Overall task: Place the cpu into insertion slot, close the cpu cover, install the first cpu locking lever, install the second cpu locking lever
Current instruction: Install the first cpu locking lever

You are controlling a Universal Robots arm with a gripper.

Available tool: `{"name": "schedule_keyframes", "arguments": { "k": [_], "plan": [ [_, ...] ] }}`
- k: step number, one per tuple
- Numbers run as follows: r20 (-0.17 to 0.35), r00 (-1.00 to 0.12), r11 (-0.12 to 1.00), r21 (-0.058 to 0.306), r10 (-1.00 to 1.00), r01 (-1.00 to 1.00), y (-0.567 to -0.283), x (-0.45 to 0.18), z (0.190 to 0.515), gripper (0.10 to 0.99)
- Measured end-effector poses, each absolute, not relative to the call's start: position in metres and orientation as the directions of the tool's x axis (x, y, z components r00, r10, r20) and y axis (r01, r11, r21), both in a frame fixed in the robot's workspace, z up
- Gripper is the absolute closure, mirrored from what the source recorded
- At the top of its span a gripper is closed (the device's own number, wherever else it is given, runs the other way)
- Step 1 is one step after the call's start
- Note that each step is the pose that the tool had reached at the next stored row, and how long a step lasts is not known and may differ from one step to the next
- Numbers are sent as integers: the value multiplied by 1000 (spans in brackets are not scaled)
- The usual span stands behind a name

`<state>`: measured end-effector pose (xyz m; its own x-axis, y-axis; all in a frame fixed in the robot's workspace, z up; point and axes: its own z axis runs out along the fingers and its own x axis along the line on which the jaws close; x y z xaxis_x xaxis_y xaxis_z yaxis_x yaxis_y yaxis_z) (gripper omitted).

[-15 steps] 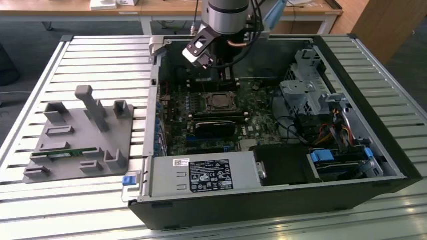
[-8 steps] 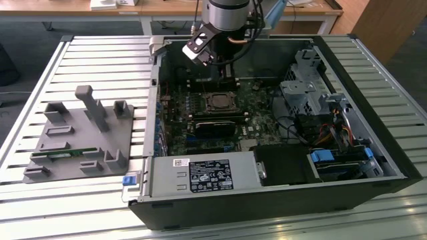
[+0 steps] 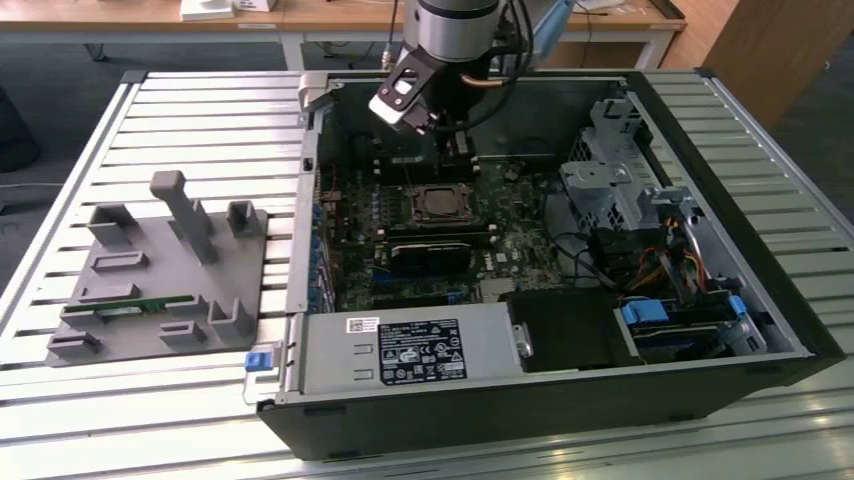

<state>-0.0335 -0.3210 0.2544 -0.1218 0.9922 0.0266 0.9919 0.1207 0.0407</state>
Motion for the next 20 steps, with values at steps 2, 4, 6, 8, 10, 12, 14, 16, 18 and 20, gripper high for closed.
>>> {"name": "schedule_keyframes", "arguments": {
  "k": [2, 4, 6, 8, 10, 12, 14, 16, 18, 20],
  "plan": [
    [25, -157, 156, 40, 987, 987, -321, -33, 254, 980],
    [21, -192, 191, 40, 981, 981, -321, -33, 254, 980],
    [18, -226, 225, 39, 974, 974, -321, -33, 254, 980],
    [15, -260, 259, 38, 966, 965, -321, -33, 254, 980],
    [14, -294, 294, 38, 956, 955, -321, -33, 254, 980],
    [14, -330, 329, 38, 944, 943, -321, -33, 254, 980],
    [14, -364, 363, 38, 931, 931, -321, -33, 254, 980],
    [14, -397, 396, 38, 918, 917, -321, -33, 254, 980],
    [14, -430, 429, 38, 903, 903, -321, -33, 254, 980],
    [14, -463, 462, 38, 886, 886, -321, -33, 254, 980]
  ]
}}
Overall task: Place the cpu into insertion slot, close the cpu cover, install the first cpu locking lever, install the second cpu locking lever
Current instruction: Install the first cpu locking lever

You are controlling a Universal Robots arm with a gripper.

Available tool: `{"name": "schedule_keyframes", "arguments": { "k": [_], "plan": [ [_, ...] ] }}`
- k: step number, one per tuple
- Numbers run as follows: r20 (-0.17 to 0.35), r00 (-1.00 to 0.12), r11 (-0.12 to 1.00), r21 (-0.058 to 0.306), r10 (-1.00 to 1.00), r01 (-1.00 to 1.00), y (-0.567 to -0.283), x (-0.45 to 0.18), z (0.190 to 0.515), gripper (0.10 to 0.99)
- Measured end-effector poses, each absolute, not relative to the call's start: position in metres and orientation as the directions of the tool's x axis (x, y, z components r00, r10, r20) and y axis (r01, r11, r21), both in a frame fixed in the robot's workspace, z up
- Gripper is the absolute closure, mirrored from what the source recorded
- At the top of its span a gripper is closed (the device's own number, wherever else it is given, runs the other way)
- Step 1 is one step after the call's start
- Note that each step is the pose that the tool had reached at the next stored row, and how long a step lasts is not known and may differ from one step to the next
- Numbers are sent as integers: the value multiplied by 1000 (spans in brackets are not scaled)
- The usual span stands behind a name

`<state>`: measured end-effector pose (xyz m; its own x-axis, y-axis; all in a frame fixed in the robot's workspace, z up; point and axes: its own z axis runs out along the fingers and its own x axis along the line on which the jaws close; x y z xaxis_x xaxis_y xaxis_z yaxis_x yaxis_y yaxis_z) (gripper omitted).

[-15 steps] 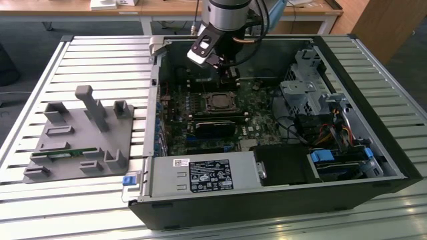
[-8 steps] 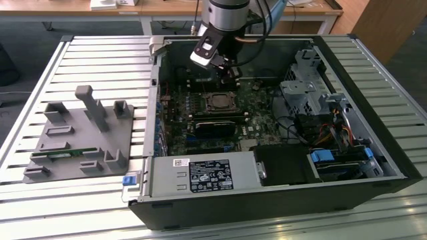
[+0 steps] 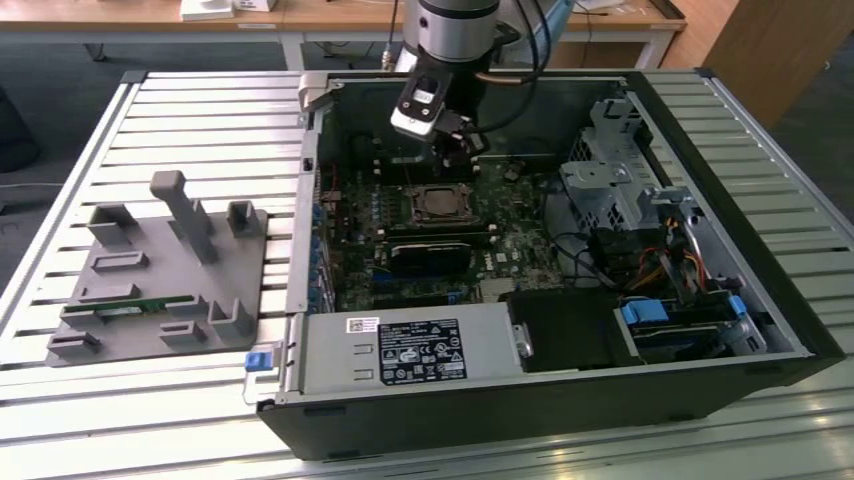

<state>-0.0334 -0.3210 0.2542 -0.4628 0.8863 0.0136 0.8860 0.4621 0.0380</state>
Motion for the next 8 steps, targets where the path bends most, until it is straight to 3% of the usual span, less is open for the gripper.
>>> {"name": "schedule_keyframes", "arguments": {
  "k": [8],
  "plan": [
    [14, -573, 572, 38, 820, 820, -321, -33, 254, 980]
  ]
}}
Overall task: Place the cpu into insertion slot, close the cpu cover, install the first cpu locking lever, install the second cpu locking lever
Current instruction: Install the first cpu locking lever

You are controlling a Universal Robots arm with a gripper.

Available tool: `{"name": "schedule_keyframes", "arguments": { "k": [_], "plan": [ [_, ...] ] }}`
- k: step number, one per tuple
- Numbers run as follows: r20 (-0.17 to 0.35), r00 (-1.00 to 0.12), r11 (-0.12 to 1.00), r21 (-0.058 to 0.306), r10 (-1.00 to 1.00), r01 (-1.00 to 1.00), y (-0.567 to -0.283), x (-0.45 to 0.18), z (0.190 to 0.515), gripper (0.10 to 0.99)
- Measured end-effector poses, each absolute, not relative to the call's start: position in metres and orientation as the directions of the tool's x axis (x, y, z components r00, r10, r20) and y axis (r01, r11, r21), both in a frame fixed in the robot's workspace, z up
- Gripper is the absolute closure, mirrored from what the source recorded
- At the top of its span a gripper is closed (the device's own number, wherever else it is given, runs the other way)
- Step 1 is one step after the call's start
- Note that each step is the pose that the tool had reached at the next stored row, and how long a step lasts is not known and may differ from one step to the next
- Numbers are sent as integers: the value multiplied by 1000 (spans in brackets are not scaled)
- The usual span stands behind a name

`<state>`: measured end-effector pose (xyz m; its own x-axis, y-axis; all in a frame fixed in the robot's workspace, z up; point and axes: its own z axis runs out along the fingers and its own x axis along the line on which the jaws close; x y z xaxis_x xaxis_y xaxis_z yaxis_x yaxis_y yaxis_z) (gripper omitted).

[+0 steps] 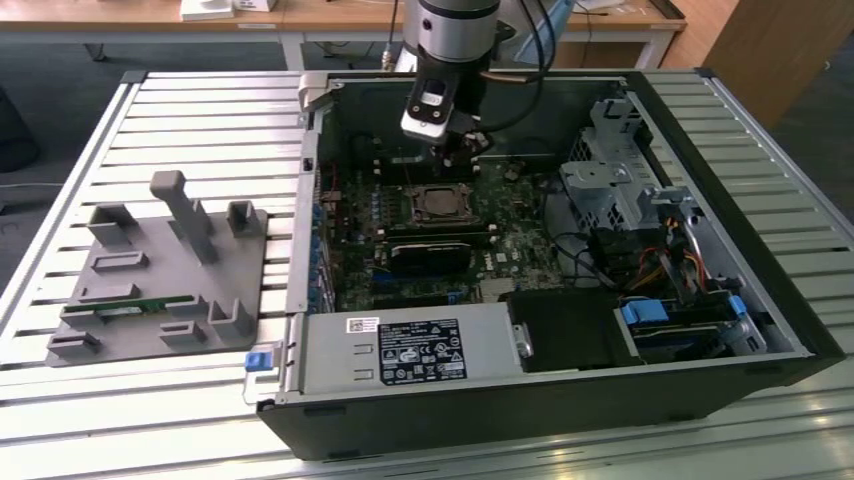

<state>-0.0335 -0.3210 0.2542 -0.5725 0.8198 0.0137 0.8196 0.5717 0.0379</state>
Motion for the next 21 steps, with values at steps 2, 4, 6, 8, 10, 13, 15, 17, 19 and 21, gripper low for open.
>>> {"name": "schedule_keyframes", "arguments": {
  "k": [2, 4, 6, 8, 10, 13, 15, 17, 19, 21],
  "plan": [
    [14, -599, 598, 38, 801, 801, -321, -33, 254, 980],
    [14, -623, 622, 38, 782, 782, -321, -33, 254, 980],
    [14, -644, 643, 38, 765, 765, -321, -33, 254, 980],
    [14, -663, 662, 38, 749, 749, -321, -33, 254, 980],
    [14, -683, 682, 38, 730, 730, -321, -33, 254, 980],
    [14, -711, 711, 38, 703, 703, -321, -33, 254, 980],
    [14, -729, 728, 38, 685, 685, -321, -33, 254, 980],
    [14, -745, 745, 38, 666, 666, -321, -33, 254, 980],
    [14, -761, 760, 38, 649, 648, -321, -33, 254, 980],
    [14, -779, 778, 38, 627, 627, -321, -33, 254, 980]
  ]
}}
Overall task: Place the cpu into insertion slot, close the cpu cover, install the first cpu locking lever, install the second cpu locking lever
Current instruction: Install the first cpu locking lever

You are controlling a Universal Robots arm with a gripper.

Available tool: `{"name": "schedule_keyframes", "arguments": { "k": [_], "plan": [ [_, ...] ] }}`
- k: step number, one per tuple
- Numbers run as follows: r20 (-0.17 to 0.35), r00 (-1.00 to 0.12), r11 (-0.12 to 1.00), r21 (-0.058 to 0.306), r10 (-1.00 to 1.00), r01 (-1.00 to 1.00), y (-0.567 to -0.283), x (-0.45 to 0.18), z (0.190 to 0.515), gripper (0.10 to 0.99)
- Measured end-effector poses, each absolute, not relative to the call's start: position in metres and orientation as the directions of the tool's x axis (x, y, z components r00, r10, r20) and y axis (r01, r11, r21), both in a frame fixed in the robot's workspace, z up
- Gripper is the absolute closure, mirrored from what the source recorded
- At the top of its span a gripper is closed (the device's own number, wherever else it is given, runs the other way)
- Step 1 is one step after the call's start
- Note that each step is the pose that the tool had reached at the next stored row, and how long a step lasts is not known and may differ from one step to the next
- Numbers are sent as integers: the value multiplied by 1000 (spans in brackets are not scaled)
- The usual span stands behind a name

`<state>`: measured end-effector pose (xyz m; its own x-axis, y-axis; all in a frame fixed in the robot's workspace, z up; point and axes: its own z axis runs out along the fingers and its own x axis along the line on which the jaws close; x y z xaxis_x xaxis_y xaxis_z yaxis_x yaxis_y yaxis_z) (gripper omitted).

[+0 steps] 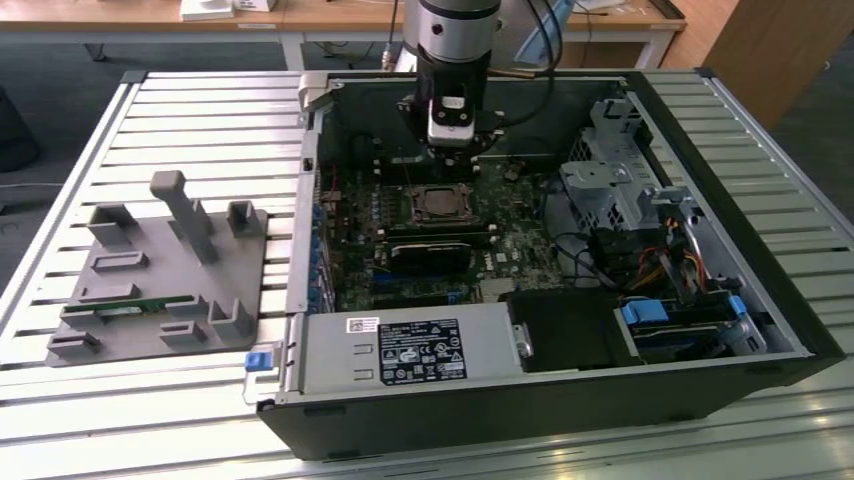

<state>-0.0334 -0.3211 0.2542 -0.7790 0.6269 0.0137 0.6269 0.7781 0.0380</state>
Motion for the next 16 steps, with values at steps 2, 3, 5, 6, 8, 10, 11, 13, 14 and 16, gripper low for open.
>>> {"name": "schedule_keyframes", "arguments": {
  "k": [2, 3, 5, 6, 8, 10, 11, 13, 14, 16],
  "plan": [
    [13, -796, 795, 38, 605, 605, -321, -33, 254, 980],
    [13, -805, 804, 38, 593, 593, -321, -33, 254, 980],
    [13, -822, 821, 38, 569, 569, -321, -33, 254, 980],
    [13, -832, 831, 38, 554, 554, -321, -33, 254, 980],
    [13, -852, 851, 38, 524, 524, -321, -33, 254, 980],
    [13, -871, 870, 38, 492, 492, -321, -33, 254, 980],
    [13, -879, 879, 38, 476, 476, -321, -33, 254, 980],
    [13, -896, 895, 38, 444, 444, -321, -33, 254, 980],
    [13, -904, 903, 38, 428, 428, -321, -33, 254, 980],
    [13, -919, 918, 38, 395, 395, -321, -33, 254, 980]
  ]
}}
